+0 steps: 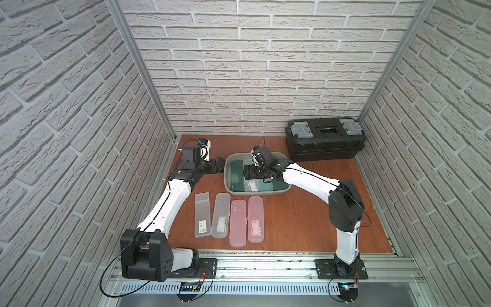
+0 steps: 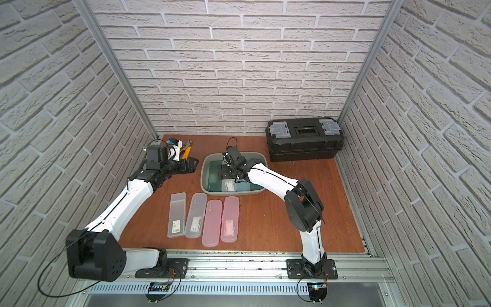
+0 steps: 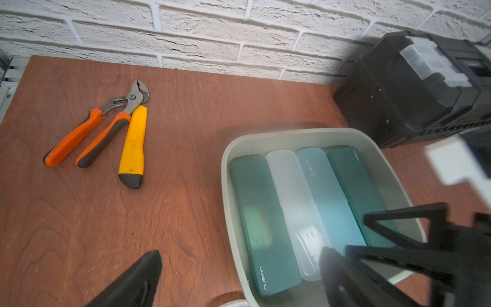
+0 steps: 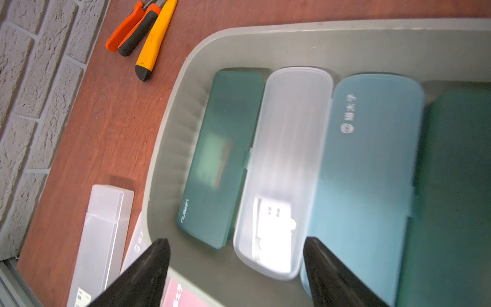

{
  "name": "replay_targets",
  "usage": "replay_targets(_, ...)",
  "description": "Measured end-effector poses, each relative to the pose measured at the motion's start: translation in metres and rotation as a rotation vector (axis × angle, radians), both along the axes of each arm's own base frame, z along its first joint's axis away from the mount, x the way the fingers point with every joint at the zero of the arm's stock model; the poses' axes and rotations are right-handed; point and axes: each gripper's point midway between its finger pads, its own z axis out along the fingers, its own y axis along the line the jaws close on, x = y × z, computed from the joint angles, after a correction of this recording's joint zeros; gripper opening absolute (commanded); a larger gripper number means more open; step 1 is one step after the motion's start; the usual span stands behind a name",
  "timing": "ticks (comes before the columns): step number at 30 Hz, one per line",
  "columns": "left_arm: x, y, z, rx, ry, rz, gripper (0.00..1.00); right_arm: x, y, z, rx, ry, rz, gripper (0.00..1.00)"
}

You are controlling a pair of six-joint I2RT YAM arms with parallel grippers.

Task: Put the pencil case into the storage box
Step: Place the pencil case at the storage box, then pick up the pencil case from the center of the board.

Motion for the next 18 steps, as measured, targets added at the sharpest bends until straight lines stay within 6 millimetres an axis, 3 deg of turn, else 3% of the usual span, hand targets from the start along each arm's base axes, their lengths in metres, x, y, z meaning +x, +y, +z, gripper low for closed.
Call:
replay_targets(4, -0.002, -0.004, -0.003, 0.026, 0.008, 0.001, 0.98, -0.036, -0.027, -0.005, -0.036, 0.011, -0.015, 0.87)
replay_targets(9, -0.013, -0.01, -0.012, 0.005, 0.066, 0.034, 0.98, -0.095, -0.045, -0.051, -0.096, 0.111, 0.014, 0.88)
replay_targets(13, -0.039, -0.014, -0.02, -0.03, 0.093, 0.079, 0.99, -0.133, -0.044, -0.083, -0.129, 0.194, 0.059, 0.88)
replay_targets(18, -0.077, -0.022, -0.035, -0.066, 0.129, 0.115, 0.98, -0.158, -0.025, -0.092, -0.113, 0.22, 0.122, 0.86)
